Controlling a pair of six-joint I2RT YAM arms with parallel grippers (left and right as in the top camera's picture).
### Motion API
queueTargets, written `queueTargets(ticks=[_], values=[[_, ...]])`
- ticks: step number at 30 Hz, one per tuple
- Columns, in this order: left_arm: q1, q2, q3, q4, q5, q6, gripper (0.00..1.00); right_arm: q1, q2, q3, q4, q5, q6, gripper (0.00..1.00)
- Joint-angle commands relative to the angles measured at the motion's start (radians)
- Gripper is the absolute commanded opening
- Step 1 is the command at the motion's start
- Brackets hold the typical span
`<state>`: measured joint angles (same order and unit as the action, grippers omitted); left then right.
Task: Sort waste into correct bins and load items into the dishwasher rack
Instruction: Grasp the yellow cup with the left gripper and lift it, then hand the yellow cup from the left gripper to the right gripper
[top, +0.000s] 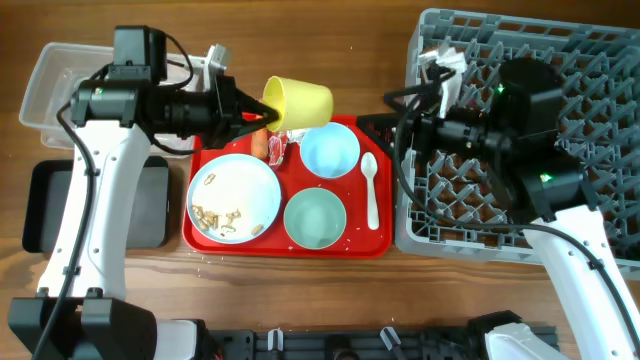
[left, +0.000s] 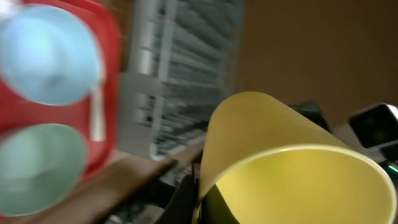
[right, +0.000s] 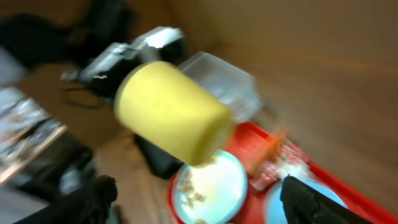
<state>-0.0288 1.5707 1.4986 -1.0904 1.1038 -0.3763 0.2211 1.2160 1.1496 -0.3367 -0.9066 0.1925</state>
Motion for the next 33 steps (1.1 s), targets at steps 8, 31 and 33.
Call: queueTargets(ticks=[8,31,33], values=[[-0.059,0.000,0.005,0.003,0.305,0.009,0.04,0.050,0.067,0.017,0.192,-0.345,0.043,0.91],[-0.118,-0.002,0.005,-0.005,0.298,0.029,0.04,-0.056,0.090,0.017,0.142,-0.397,-0.033,0.87],[-0.138,-0.002,0.005,-0.005,0.298,0.029,0.04,-0.035,0.090,0.017,0.143,-0.396,-0.034,0.88]])
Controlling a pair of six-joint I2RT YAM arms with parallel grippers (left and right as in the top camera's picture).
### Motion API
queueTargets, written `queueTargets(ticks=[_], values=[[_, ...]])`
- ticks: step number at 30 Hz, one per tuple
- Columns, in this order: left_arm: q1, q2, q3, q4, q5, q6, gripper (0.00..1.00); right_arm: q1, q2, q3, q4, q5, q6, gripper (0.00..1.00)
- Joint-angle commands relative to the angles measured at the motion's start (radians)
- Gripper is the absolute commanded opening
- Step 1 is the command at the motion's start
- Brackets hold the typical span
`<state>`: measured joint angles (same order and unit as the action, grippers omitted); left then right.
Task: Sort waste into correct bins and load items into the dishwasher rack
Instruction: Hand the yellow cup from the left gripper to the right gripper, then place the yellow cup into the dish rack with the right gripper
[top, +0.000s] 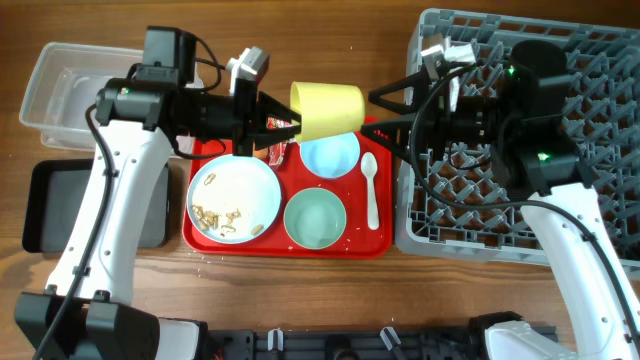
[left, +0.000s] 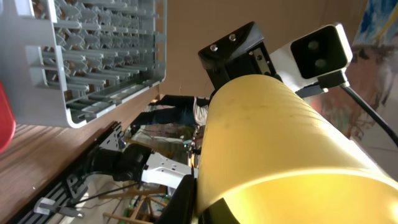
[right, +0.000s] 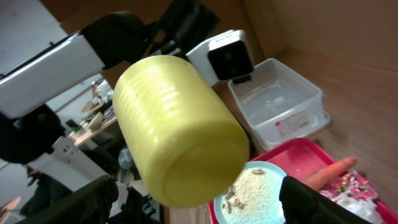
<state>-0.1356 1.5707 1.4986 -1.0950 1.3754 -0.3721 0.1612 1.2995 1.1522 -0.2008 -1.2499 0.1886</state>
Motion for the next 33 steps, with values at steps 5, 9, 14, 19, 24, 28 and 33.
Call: queueTargets(ticks=[5,9,14,19,24,28,33], values=[[-0.067,-0.002,0.005,0.000,0.026,0.027,0.04,0.067,0.013,0.014,0.009,-0.026,-0.031,0.86],[-0.076,-0.002,0.005,0.000,-0.009,0.027,0.04,0.070,0.011,0.014,0.009,-0.027,-0.005,0.60],[-0.064,-0.002,0.005,0.035,-0.068,0.026,1.00,0.039,-0.060,0.014,-0.025,0.065,-0.003,0.56],[-0.005,-0.002,0.005,0.060,-0.186,0.024,1.00,-0.058,-0.171,0.014,-0.338,0.497,-0.008,0.56],[0.034,-0.002,0.005,0.059,-0.272,0.024,1.00,-0.177,-0.260,0.026,-0.724,0.983,0.057,0.57],[0.036,-0.002,0.005,0.059,-0.336,0.024,1.00,-0.211,-0.239,0.026,-0.919,1.097,0.113,0.56],[0.036,-0.002,0.005,0.051,-0.364,0.026,1.00,-0.211,-0.090,0.026,-1.065,1.190,0.239,0.61]])
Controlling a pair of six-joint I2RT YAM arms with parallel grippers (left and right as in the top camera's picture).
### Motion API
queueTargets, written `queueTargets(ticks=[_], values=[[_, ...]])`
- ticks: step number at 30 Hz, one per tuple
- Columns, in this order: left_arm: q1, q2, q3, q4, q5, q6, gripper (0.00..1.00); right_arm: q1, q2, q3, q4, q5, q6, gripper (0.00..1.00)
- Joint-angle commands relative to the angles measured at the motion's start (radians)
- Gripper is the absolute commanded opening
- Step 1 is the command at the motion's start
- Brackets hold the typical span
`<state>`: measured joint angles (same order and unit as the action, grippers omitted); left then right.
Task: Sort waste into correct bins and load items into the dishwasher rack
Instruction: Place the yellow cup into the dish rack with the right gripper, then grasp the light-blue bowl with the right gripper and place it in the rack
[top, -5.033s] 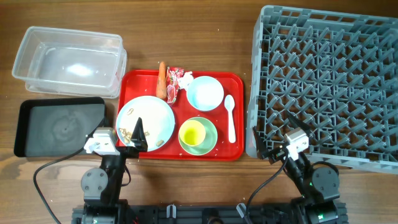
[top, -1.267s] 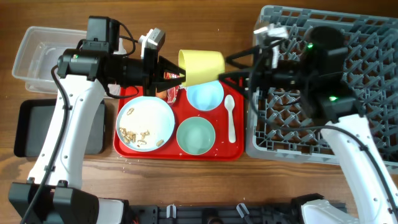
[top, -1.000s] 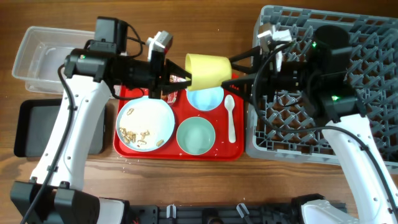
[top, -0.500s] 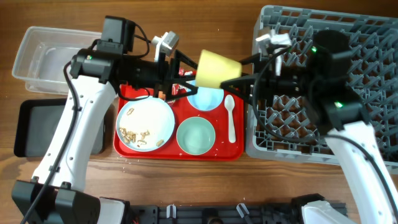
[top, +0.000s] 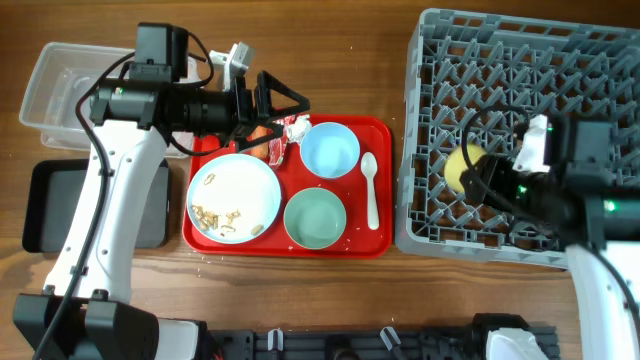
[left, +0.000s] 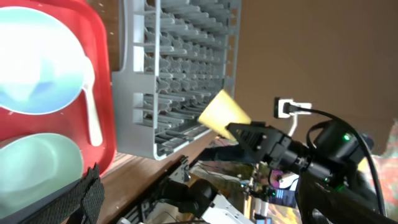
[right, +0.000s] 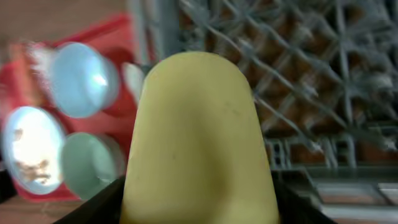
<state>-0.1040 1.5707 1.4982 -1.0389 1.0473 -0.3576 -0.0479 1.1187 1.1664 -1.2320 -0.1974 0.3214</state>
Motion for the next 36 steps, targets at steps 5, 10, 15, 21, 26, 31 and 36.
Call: queueTargets(ticks=[5,10,15,21,26,31,36], values=[[0.004,-0.002,0.006,-0.036,-0.054,0.013,1.00,-0.002,0.259,0.012,-0.021,0.130,0.108,0.68],[0.004,-0.002,0.006,-0.069,-0.054,0.013,1.00,-0.002,0.254,0.087,0.050,0.070,0.040,0.78],[0.010,-0.006,0.006,-0.089,-0.079,0.014,0.84,0.016,0.169,0.208,0.088,-0.074,-0.087,0.77],[0.052,-0.143,0.037,-0.150,-0.483,-0.023,0.70,0.213,0.167,0.201,0.147,-0.224,-0.159,0.73],[0.063,-0.356,0.062,-0.199,-0.986,-0.185,0.73,0.472,0.311,0.200,0.227,0.029,0.063,0.66],[0.120,-0.524,0.062,-0.211,-1.232,-0.250,1.00,0.530,0.566,0.200,0.376,0.224,0.228,0.59],[0.142,-0.628,0.061,-0.216,-1.270,-0.249,1.00,0.521,0.796,0.200,0.518,0.220,0.135,0.59]])
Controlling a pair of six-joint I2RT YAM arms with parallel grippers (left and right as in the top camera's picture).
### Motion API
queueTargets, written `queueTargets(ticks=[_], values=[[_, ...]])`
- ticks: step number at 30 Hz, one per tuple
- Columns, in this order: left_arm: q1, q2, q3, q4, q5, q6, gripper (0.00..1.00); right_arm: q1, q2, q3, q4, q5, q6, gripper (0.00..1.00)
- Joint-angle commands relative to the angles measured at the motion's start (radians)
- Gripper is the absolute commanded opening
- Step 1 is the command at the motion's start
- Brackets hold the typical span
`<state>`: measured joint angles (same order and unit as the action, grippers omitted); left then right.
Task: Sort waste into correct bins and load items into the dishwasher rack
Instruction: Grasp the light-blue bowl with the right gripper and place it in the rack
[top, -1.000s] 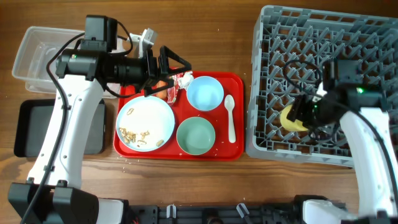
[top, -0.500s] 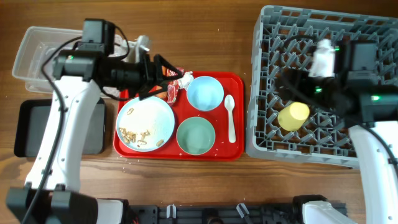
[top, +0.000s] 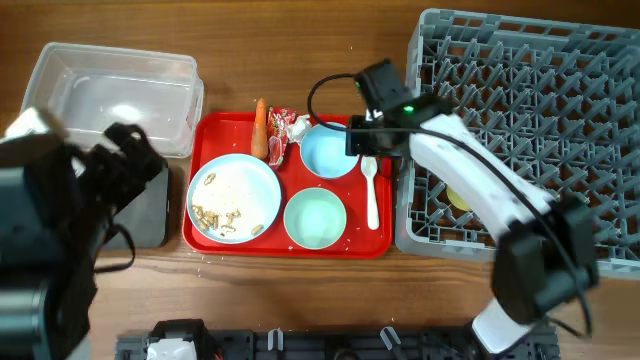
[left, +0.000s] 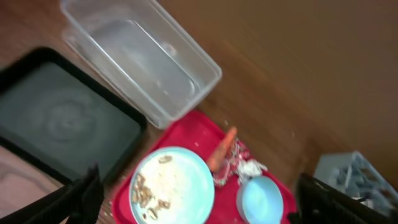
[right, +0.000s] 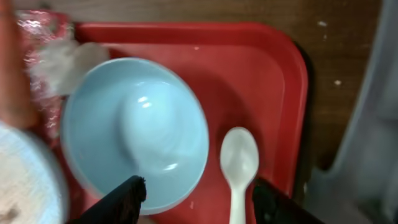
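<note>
A red tray (top: 375, 240) carries a white plate (top: 233, 198) with food scraps, a green bowl (top: 315, 218), a blue bowl (top: 330, 150), a white spoon (top: 371, 195), a carrot (top: 261, 128) and a crumpled wrapper (top: 284, 130). The yellow cup (top: 457, 195) lies in the grey dish rack (top: 530, 60), partly under my right arm. My right gripper (right: 202, 202) is open and empty, low over the blue bowl (right: 134, 134) and spoon (right: 239, 165). High above the table's left side, my left gripper (left: 199, 186) is open and empty.
A clear plastic bin (top: 120, 90) stands at the back left and a black tray (left: 62, 121) in front of it. My left arm (top: 60, 210) is raised close to the overhead camera and hides the table's left front.
The yellow cup has left my right gripper and now lies in the rack. That gripper, now open, has moved left over the blue bowl and spoon. My left arm has drawn back left and up.
First my left gripper held the yellow cup above the tray, with the right gripper open nearby. Then the open right fingers flanked the cup. Later the right gripper held it over the rack and the left was open. Now the cup lies in the rack.
</note>
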<state>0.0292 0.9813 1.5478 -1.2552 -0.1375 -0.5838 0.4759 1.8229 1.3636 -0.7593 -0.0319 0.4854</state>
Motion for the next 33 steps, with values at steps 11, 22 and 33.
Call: queueTargets(ticks=[11,22,33], values=[[0.009,-0.063,0.012,0.000,-0.084,-0.023,1.00,-0.011,0.134,0.024,0.068,0.011,-0.104,0.04],[0.009,-0.063,0.012,0.000,-0.084,-0.023,1.00,-0.032,-0.333,0.050,-0.072,1.063,-0.092,0.04],[0.009,-0.063,0.012,0.000,-0.084,-0.023,1.00,-0.337,-0.121,0.049,-0.054,1.166,-0.143,0.04]])
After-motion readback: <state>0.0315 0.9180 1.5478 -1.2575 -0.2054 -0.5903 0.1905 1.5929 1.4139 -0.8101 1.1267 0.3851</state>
